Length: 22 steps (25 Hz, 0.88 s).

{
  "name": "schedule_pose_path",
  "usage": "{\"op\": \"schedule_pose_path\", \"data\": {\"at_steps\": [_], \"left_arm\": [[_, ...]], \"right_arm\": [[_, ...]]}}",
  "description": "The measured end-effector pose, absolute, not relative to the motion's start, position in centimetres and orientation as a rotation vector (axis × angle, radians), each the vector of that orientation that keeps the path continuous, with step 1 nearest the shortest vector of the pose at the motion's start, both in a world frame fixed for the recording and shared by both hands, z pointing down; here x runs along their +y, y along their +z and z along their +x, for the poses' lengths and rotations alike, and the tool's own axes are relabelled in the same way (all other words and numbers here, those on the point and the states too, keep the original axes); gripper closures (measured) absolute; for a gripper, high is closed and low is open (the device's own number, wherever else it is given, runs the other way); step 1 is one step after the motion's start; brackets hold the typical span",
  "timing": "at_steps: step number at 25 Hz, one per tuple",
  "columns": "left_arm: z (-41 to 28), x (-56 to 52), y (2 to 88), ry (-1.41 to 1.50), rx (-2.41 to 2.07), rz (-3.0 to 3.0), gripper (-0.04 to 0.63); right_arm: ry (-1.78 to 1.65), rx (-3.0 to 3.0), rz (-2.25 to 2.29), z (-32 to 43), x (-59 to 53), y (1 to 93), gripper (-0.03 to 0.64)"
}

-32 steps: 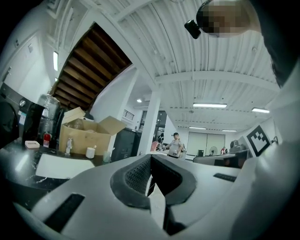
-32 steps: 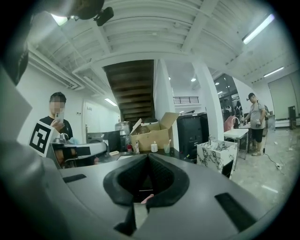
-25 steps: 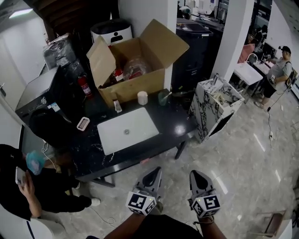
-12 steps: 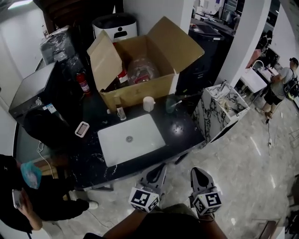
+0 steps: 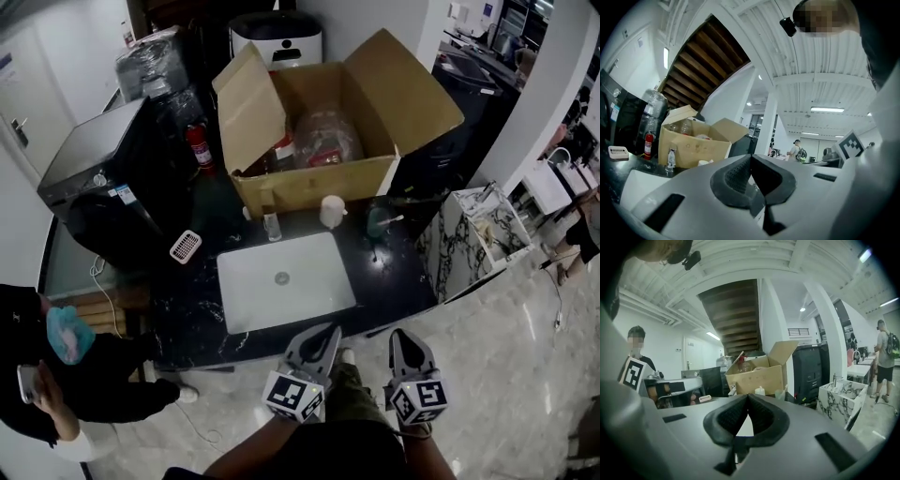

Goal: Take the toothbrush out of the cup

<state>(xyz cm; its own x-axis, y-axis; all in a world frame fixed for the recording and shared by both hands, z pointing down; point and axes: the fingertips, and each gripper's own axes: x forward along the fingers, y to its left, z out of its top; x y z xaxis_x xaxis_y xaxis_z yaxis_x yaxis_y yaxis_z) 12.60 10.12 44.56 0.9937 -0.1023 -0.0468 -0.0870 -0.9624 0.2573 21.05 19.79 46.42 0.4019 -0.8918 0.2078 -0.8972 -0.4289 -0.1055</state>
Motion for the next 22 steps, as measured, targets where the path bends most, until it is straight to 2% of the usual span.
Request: {"op": "schedule_pose_path", "data": {"at_steps": [12, 22], "left_arm": [[24.3, 4.6, 46.3, 0.027, -0.270, 2.857, 0.571], [32.7, 1.4, 49.4, 0.131, -0.340, 2.811, 0.571]], "right_arm": [[0.445, -1.748, 2.581, 35.5, 12.6, 49.1, 0.603], [0.602, -1.723, 2.536, 46.7, 7.3, 55.8, 0.585]]}}
